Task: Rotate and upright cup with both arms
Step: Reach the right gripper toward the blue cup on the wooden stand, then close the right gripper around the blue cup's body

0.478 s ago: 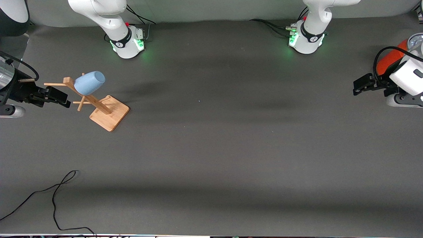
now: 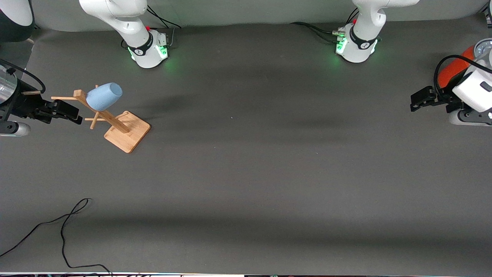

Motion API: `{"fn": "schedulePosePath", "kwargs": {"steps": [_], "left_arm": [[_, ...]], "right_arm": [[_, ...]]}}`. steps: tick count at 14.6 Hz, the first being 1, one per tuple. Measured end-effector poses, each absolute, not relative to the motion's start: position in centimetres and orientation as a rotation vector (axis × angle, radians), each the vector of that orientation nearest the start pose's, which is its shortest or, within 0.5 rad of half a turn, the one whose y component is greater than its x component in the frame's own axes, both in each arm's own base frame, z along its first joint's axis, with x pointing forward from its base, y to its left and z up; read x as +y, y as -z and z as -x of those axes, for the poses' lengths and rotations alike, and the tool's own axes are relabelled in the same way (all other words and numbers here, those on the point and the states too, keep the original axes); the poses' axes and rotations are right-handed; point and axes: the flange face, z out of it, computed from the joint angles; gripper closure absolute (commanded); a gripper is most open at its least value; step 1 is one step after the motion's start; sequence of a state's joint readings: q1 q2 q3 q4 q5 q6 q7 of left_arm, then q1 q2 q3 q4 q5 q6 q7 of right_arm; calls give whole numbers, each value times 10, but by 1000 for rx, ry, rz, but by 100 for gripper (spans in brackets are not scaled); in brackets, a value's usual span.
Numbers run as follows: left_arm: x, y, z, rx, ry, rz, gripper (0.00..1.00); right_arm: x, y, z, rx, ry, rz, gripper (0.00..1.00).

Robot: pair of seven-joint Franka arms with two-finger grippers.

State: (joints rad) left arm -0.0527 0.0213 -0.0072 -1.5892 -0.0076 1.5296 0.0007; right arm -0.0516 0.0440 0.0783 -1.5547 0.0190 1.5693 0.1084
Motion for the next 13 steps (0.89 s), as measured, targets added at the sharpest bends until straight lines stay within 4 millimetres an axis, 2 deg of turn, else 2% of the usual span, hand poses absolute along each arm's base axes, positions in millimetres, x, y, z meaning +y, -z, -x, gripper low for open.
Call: {"fn": "schedulePosePath", "kwargs": {"steps": [3,5,10,11,13], "left_arm": [[-33,-599,-556,93,-129,3143,0],[-33,-598,-556,91,-129,3143,0],[-32,-599,-556,90,-127,3143,0],[-32,-599,-556,91,-127,3143,0],[-33,-599,-556,91,-127,3143,0]], "right_arm": [[12,-610,-563,205,-54,3116,0],[12,-610,-553,441,-96,3077,0],[16,-595,-503,1028,-231,2878,0],[10,-589,-493,1144,-266,2810,0],[-17,-575,-477,1385,-332,2630,0]]}}
